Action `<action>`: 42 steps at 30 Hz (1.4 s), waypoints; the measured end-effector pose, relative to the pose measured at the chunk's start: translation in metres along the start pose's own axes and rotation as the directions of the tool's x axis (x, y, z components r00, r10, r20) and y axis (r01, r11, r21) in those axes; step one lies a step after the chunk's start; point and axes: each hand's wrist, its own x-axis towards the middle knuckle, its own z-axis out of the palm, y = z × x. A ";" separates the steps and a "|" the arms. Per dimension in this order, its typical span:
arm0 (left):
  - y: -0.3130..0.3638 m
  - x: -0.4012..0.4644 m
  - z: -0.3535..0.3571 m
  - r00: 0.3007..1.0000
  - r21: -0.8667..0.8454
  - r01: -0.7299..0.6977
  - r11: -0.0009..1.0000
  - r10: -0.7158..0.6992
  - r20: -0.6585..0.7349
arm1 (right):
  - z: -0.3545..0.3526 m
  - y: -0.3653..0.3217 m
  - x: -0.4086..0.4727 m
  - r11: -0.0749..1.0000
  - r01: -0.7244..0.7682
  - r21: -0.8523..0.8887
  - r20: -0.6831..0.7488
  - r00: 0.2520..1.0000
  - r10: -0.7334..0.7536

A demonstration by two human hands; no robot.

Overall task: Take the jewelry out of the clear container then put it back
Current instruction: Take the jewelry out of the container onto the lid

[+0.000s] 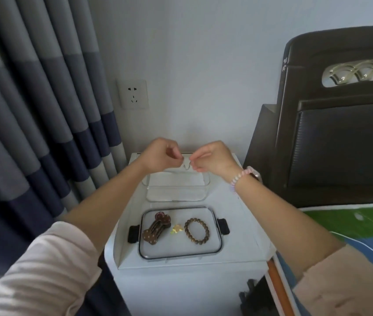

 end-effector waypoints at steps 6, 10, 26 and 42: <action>0.002 -0.051 0.008 0.979 -0.131 0.133 0.982 -0.110 0.170 | -0.012 0.020 -0.041 1.000 -0.020 -0.015 0.097 0.995 0.022; -0.019 -0.072 0.032 0.978 0.037 0.165 0.986 -0.168 0.121 | 0.002 0.057 -0.059 0.984 -0.018 -0.178 0.058 0.998 0.029; -0.047 -0.076 0.042 0.909 0.330 0.378 0.865 -0.415 0.047 | 0.048 0.107 -0.066 0.959 -0.076 -0.275 -0.071 0.996 0.058; -0.041 -0.082 0.038 0.898 0.297 0.402 0.866 -0.437 0.058 | 0.037 0.100 -0.067 0.961 -0.138 -0.240 -0.024 0.990 0.136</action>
